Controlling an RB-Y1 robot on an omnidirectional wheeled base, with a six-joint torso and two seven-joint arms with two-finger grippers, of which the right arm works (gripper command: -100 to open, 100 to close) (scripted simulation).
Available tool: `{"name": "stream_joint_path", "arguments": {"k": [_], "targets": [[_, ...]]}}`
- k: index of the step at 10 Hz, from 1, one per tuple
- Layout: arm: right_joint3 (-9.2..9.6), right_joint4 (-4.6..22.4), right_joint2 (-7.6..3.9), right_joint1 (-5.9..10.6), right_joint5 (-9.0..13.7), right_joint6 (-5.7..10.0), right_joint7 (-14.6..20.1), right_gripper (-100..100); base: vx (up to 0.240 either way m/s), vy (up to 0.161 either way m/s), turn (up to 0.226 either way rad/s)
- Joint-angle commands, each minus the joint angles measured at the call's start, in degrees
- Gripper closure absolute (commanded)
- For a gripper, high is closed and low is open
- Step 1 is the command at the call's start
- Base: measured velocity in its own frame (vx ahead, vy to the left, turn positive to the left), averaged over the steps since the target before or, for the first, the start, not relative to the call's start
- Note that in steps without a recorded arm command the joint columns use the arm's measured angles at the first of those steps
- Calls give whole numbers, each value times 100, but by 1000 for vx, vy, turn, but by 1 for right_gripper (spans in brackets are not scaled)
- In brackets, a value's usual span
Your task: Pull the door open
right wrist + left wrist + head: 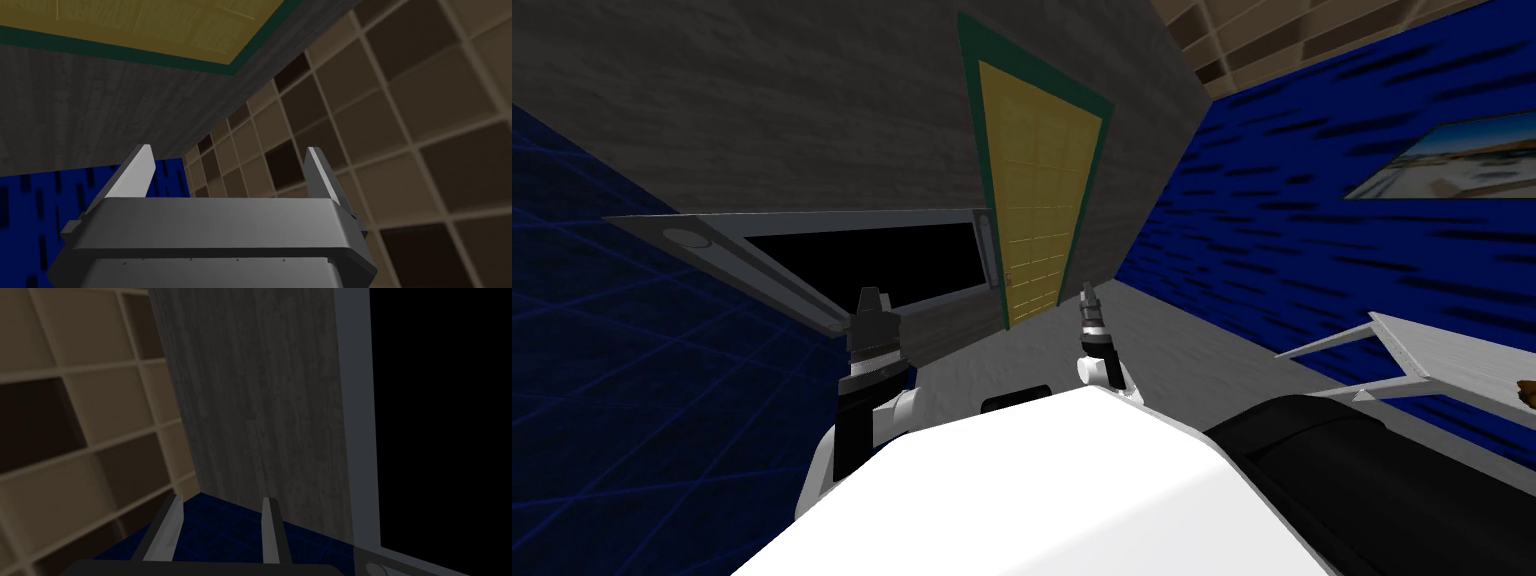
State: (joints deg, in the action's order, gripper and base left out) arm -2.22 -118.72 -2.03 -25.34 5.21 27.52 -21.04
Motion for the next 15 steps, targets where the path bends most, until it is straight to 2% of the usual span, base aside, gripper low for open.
{"name": "stream_joint_path", "arguments": {"k": [1, 8, 15], "targets": [[-18, 210, -54, 21, 8, 81, -205, -100, 102, 9, 108], [-61, 1202, -242, 140, 14, 430, -1144, -100, 102, 10, 123], [-109, 2307, -410, 272, 20, 819, -2190, -100, 105, 3, 132]]}}
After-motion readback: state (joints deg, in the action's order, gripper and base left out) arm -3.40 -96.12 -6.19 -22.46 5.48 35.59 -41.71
